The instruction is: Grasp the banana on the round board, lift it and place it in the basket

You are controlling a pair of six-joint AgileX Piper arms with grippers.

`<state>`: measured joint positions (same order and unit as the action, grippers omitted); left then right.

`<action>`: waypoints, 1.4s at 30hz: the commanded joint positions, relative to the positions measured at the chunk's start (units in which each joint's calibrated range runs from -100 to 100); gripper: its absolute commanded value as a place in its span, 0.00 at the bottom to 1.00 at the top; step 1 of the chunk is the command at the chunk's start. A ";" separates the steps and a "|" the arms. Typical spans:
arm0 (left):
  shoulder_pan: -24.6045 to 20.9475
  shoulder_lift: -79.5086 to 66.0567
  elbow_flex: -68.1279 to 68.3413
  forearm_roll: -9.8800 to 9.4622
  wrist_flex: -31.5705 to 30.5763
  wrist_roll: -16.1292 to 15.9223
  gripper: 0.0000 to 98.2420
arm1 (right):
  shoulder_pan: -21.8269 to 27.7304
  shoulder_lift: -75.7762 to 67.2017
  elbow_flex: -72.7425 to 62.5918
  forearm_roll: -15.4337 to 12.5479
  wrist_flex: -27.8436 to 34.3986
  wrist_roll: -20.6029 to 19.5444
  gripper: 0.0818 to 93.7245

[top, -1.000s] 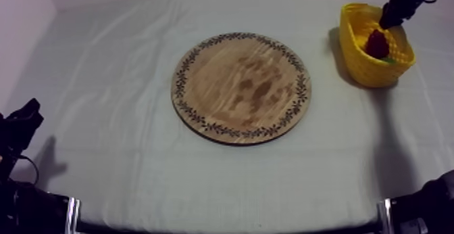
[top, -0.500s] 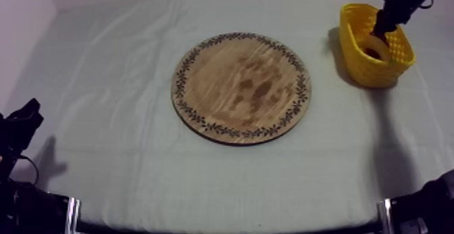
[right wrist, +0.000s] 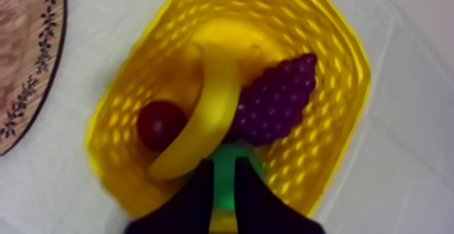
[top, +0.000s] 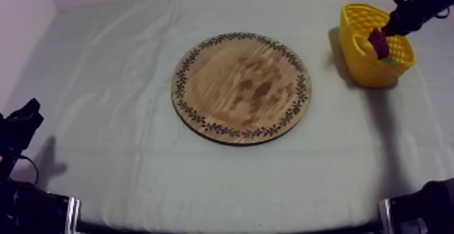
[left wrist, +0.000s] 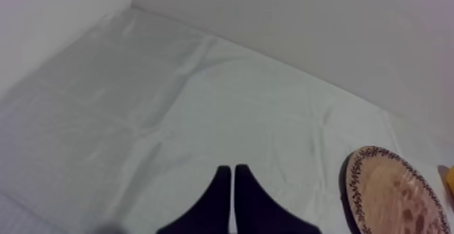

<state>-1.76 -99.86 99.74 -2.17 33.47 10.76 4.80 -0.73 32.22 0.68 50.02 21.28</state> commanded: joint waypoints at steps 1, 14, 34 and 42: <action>-0.01 0.03 0.04 0.00 0.00 0.01 0.00 | -0.29 -7.21 9.79 0.35 -3.09 -0.36 0.13; -0.01 0.03 0.04 0.00 0.00 0.01 0.00 | -0.41 -37.90 30.60 -0.36 -3.89 -0.82 0.13; -0.01 0.03 0.04 0.00 0.00 -0.01 0.00 | -3.16 -91.39 57.74 2.13 0.38 -6.27 0.13; -0.01 0.03 0.04 0.00 0.00 0.00 0.00 | -2.98 -94.65 64.43 1.77 -3.36 -12.96 0.11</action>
<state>-1.76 -99.86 99.74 -2.17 33.47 10.76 1.77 -95.41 96.20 2.44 47.74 11.32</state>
